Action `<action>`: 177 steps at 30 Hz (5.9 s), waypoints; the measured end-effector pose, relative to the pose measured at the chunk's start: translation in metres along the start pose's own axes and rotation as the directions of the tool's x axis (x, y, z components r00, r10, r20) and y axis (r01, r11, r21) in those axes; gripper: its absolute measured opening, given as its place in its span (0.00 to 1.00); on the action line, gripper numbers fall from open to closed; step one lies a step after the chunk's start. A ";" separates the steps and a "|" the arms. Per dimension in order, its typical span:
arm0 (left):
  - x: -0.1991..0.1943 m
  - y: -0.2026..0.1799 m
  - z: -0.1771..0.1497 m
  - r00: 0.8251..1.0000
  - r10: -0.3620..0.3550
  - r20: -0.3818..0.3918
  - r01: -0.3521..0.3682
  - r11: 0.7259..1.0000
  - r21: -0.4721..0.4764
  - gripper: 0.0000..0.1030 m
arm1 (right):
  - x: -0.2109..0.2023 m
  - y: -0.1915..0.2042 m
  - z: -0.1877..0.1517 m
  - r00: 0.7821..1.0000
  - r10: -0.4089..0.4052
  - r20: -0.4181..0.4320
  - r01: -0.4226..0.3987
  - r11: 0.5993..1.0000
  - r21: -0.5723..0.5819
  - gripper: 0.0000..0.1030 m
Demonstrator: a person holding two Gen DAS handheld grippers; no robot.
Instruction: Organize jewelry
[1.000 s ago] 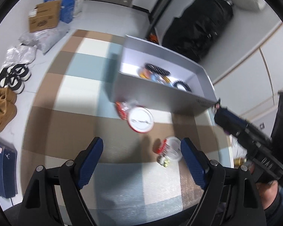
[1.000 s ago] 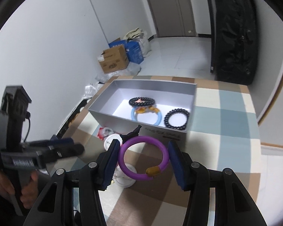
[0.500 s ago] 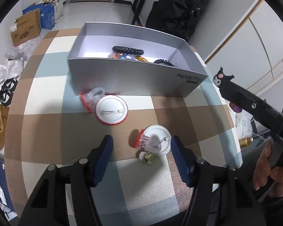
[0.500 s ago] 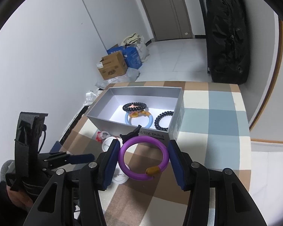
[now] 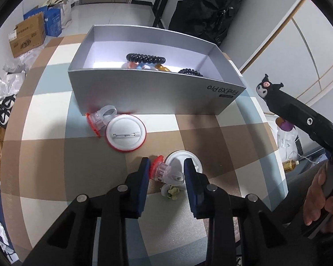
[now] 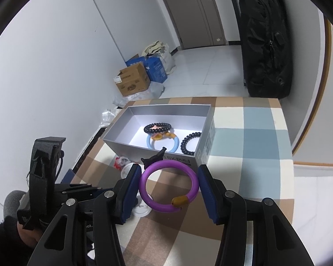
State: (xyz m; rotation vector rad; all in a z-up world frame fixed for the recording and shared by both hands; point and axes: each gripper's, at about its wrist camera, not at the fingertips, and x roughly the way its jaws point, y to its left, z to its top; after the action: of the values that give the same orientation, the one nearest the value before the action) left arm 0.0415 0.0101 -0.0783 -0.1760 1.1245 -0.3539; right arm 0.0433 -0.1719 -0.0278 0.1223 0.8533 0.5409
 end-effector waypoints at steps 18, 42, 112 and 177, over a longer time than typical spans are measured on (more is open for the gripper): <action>-0.024 0.001 0.021 0.995 -0.045 0.087 0.048 0.998 -0.034 0.24 | 0.003 0.003 0.007 1.000 0.019 0.008 -0.019 1.000 0.008 0.50; -0.038 0.008 0.081 0.971 -0.106 0.216 0.132 0.985 -0.110 0.24 | 0.017 0.005 0.048 0.993 0.114 0.038 -0.116 0.992 0.042 0.50; -0.021 0.019 0.095 0.987 0.045 0.157 -0.012 0.978 -0.208 0.51 | 0.035 -0.033 0.061 0.996 0.082 0.039 -0.088 0.982 0.167 0.91; -0.001 -0.014 -0.015 0.997 0.074 0.007 -0.074 0.996 0.057 0.44 | -0.004 -0.006 -0.008 1.000 -0.011 -0.011 0.012 0.999 0.036 1.00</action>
State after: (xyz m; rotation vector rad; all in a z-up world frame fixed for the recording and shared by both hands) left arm 0.0246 -0.0021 -0.0789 -0.0849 1.1120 -0.3189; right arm 0.0374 -0.1795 -0.0323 0.1473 0.8736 0.5160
